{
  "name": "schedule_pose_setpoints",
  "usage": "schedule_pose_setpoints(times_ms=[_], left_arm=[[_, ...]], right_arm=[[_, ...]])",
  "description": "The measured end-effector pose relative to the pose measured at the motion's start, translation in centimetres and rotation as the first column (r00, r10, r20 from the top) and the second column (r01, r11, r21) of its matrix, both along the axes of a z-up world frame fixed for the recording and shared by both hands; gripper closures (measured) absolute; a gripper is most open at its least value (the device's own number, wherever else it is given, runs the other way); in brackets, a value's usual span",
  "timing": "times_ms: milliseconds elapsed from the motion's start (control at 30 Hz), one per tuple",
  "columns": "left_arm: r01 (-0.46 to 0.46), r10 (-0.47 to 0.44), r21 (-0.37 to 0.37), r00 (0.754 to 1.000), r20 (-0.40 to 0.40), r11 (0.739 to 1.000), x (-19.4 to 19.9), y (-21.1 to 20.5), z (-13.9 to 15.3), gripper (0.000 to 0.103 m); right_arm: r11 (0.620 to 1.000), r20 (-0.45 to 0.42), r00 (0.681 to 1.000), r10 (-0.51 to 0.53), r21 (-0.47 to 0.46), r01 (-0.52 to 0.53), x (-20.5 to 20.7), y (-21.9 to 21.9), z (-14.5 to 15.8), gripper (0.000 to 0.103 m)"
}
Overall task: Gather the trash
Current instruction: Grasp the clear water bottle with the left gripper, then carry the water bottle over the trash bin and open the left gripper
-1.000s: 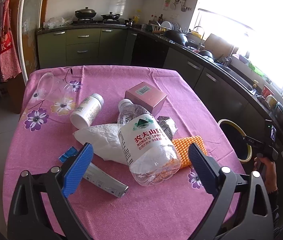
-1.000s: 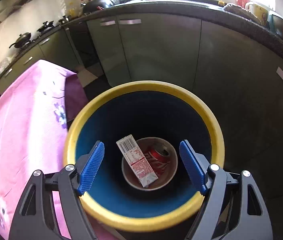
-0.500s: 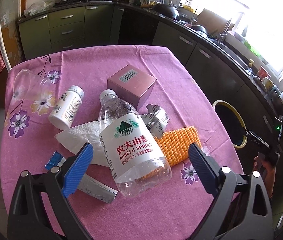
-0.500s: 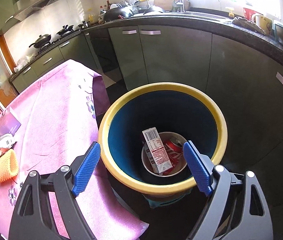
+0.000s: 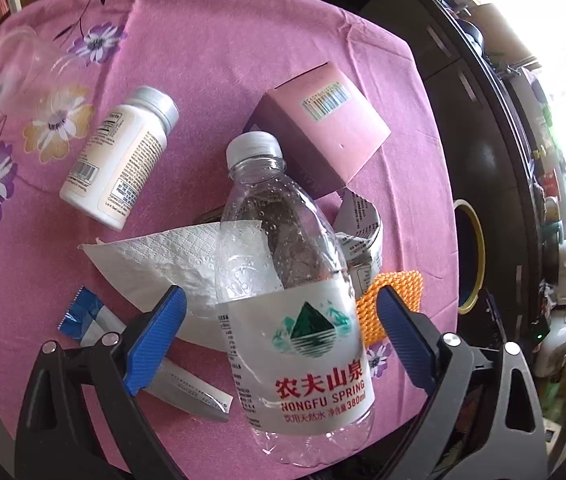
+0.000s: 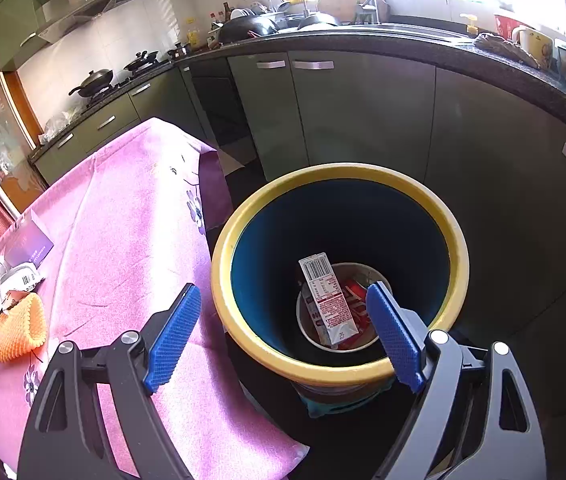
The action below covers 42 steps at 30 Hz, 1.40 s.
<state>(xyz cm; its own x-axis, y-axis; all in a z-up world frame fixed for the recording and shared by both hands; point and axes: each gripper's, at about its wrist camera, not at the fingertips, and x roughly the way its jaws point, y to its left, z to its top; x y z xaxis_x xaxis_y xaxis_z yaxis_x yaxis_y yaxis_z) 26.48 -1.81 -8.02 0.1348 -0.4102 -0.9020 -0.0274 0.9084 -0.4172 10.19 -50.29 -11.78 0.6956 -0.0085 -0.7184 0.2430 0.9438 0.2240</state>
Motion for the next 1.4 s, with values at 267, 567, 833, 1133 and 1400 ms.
schedule_pose_setpoints(times_ms=[267,567,833,1133,1400], left_arm=[[0.022,-0.021,0.024,0.998,-0.063,0.999,1.4,-0.6,-1.3,0.026],[0.074,-0.071,0.074,0.997,-0.039,0.995,1.3,-1.1,-0.7,0.040],[0.104,-0.106,0.094,0.994,0.017,0.990,0.9,-1.2,0.3,0.041],[0.117,-0.128,0.102,0.986,0.110,0.988,-0.1,-1.3,3.3,0.041],[0.301,-0.314,0.091,0.923,0.224,0.949,-3.2,-7.4,7.8,0.040]], right_arm=[[1.000,-0.012,1.000,0.008,0.007,-0.008,0.4,0.1,-0.2,0.019],[1.000,-0.012,1.000,0.025,0.012,-0.024,0.7,0.3,-0.3,0.019],[1.000,-0.003,1.000,0.027,0.011,-0.027,0.7,0.3,0.0,0.019],[0.999,0.008,0.999,0.031,0.011,-0.031,0.3,0.4,0.4,0.019],[1.000,0.064,0.998,0.019,-0.003,-0.019,-1.2,-0.2,2.5,0.019]])
